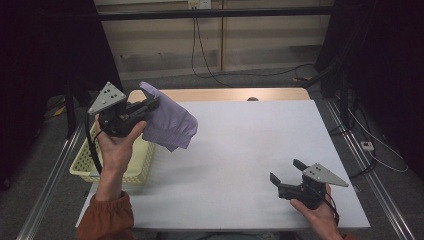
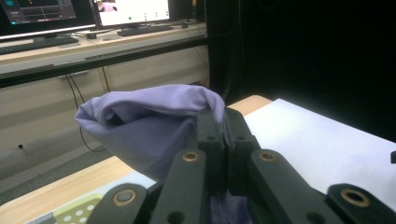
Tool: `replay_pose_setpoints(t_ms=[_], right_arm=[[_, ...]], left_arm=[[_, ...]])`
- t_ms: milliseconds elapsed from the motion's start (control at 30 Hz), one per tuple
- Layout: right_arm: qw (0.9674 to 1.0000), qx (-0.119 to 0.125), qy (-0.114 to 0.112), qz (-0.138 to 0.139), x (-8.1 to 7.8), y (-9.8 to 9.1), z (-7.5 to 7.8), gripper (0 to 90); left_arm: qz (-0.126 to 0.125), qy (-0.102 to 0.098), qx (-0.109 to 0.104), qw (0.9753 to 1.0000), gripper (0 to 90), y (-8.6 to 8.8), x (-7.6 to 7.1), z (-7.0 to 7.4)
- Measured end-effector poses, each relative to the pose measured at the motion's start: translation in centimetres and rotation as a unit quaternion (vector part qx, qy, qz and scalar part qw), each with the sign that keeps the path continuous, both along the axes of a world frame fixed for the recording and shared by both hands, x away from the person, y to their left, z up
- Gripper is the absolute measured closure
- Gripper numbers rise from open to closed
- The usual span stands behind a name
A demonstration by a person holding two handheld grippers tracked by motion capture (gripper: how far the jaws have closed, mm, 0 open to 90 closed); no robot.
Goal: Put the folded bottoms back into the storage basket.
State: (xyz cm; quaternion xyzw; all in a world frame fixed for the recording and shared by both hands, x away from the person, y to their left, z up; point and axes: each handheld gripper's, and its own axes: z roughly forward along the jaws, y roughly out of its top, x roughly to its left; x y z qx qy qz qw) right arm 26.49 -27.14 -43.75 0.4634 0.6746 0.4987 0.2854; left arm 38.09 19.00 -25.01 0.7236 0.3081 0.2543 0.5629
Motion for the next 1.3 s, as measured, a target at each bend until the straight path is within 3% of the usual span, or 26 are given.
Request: replay_pose_setpoints(t_ms=[133, 333, 767, 1100, 1300], right_arm=[[1.0, 0.001, 0.001, 0.0, 0.0, 0.0, 0.0, 5.4], [1.0, -0.001, -0.003, -0.002, 0.0, -0.1, 0.0, 5.3], [1.0, -0.002, -0.002, -0.003, 0.0, 0.0, 0.0, 5.3], [1.0, -0.002, -0.003, 0.0, -0.1, 0.1, 0.1, 5.3], [1.0, -0.002, -0.003, 0.001, -0.1, 0.1, 0.1, 5.3]], left_arm=[[0.002, -0.003, -0.013, 0.9999, 87.5, 0.5, -0.1, 0.1], [0.011, -0.012, -0.006, 0.9998, 87.5, 1.1, -0.5, 1.0], [0.031, -0.022, -0.017, 0.9992, 87.5, 3.1, -1.8, 1.9], [0.059, -0.021, -0.024, 0.9978, 87.5, 5.5, -2.7, 1.8], [0.085, -0.015, -0.031, 0.9958, 87.5, 7.0, -2.5, 1.6]])
